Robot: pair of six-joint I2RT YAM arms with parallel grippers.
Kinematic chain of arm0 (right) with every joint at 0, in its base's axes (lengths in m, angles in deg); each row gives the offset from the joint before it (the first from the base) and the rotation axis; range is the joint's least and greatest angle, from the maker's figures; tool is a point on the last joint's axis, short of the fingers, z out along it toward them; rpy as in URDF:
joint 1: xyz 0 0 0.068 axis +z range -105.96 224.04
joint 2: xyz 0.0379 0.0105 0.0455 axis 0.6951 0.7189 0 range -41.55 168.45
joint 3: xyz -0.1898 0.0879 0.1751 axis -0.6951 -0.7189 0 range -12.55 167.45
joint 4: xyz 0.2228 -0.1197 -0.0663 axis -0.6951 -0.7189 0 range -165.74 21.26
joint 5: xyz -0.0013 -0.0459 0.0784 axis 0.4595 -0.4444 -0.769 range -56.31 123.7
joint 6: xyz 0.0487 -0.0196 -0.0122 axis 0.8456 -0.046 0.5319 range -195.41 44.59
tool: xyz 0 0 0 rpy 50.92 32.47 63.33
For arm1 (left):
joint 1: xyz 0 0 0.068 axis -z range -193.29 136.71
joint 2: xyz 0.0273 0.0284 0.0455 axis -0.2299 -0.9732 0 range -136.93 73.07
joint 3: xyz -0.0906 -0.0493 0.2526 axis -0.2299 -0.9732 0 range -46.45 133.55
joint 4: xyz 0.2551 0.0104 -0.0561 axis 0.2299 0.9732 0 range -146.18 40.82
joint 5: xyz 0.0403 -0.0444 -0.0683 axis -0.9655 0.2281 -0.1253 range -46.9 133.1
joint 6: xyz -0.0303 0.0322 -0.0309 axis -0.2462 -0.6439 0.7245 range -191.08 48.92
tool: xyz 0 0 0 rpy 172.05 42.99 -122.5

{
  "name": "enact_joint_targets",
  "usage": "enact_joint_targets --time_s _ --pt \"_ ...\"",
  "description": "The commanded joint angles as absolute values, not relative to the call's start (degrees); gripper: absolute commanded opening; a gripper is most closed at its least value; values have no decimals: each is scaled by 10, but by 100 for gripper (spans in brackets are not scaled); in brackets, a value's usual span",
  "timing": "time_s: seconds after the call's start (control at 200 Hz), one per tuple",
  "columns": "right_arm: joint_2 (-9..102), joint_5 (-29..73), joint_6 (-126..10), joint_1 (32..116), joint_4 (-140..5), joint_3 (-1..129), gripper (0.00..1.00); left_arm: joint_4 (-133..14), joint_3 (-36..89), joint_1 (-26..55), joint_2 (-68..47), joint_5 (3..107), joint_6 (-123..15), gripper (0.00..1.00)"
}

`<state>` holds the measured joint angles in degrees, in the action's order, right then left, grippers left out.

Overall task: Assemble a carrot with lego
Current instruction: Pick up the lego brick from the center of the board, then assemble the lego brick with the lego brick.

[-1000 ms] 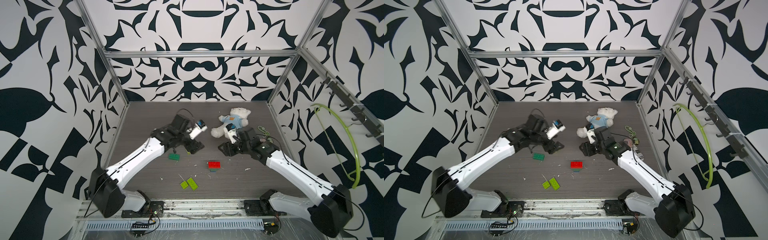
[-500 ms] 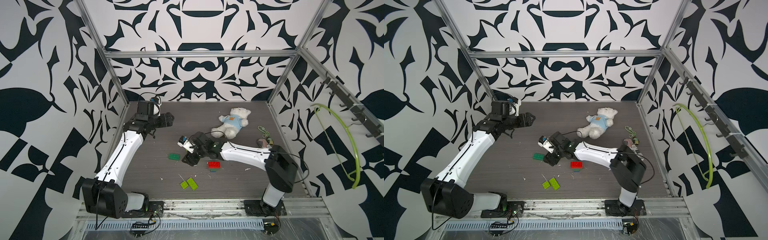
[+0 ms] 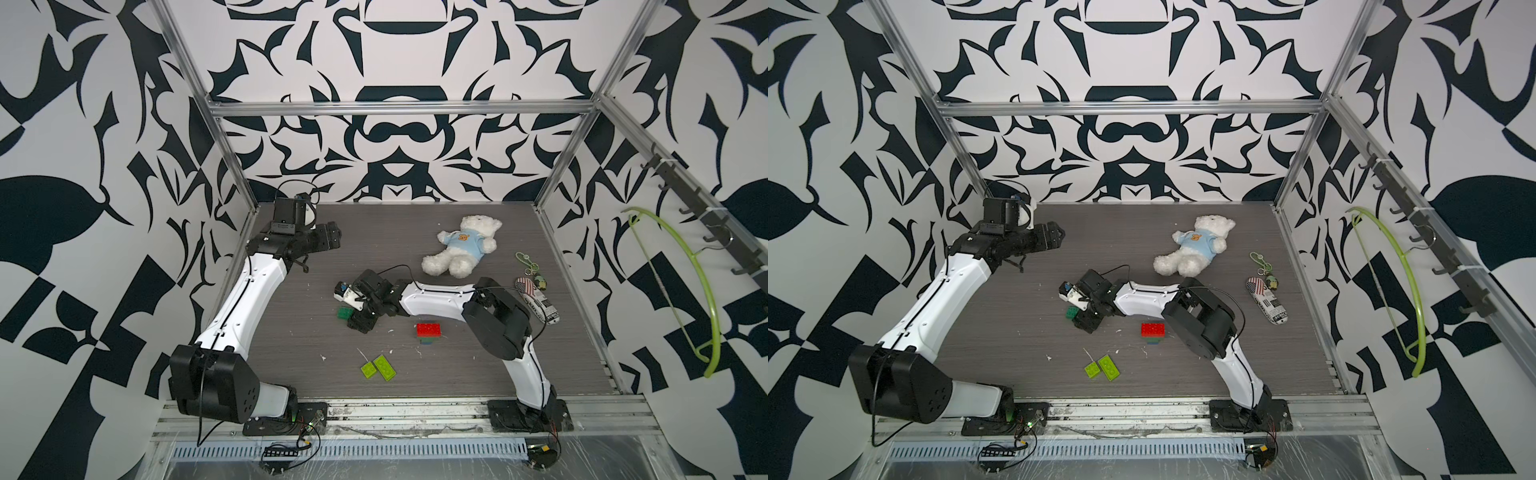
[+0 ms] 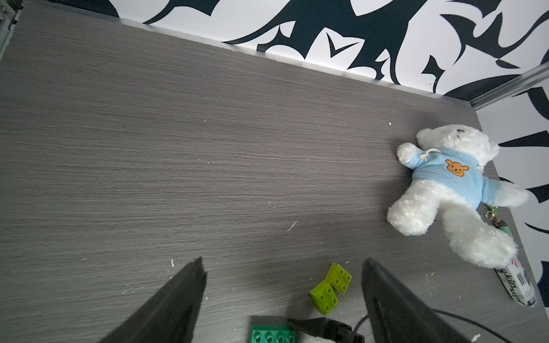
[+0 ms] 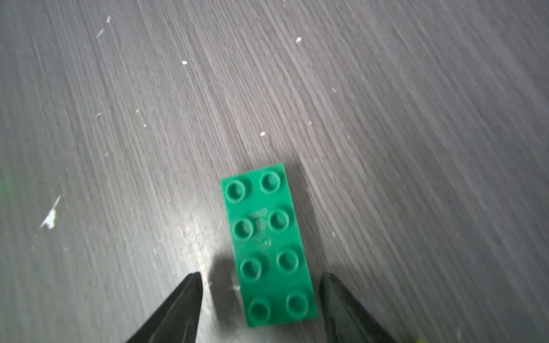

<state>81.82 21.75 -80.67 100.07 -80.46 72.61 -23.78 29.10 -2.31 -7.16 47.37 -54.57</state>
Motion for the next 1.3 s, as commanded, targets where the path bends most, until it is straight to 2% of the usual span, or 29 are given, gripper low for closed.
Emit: enact_joint_targets --time_s 0.0,0.155,0.285,0.555,0.745,0.985,1.16,1.295 --pt "825 216 -830 1008 -813 768 63 -223 301 -26 -72 477 -559 90" --pt "850 222 -847 1011 -841 805 54 -220 303 -25 -72 482 -561 91" --pt "859 235 -863 1013 -877 829 42 -213 308 -26 -72 482 -565 91" --pt "825 241 -886 1016 -973 859 26 -197 316 -26 -67 499 -568 91" --pt "678 214 -955 1011 -1035 794 26 -211 313 -26 -52 516 -571 91" --pt "474 118 -1063 962 -1138 671 29 -229 299 -26 -47 562 -559 90" --pt "404 94 -1105 894 -1171 600 29 -235 292 -26 -53 593 -548 88" --pt "375 87 -1131 856 -1137 539 29 -237 281 -25 -55 604 -535 87"
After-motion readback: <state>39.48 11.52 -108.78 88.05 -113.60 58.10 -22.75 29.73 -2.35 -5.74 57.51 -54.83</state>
